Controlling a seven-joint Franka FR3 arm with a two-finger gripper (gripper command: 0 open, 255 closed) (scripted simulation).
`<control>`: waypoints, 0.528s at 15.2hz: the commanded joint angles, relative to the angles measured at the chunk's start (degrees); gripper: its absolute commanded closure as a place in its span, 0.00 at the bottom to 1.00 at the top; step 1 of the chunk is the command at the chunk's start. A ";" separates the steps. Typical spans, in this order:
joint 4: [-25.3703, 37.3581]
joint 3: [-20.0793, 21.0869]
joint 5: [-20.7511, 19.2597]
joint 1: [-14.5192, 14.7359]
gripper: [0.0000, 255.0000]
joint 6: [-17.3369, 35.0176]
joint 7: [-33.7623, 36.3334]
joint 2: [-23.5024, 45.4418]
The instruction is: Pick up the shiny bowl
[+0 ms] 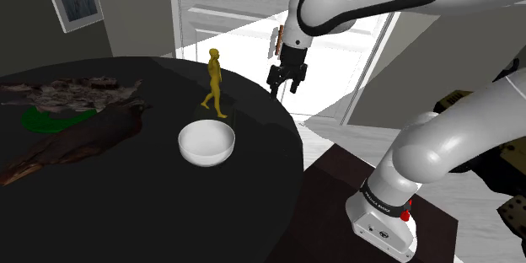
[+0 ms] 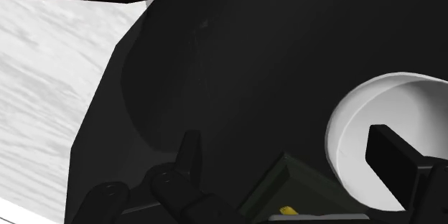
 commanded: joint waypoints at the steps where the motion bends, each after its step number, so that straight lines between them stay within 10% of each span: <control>1: 0.84 1.08 0.58 0.55 0.00 3.47 0.92 4.18; 8: 6.36 3.55 0.84 1.70 0.00 13.34 3.19 19.55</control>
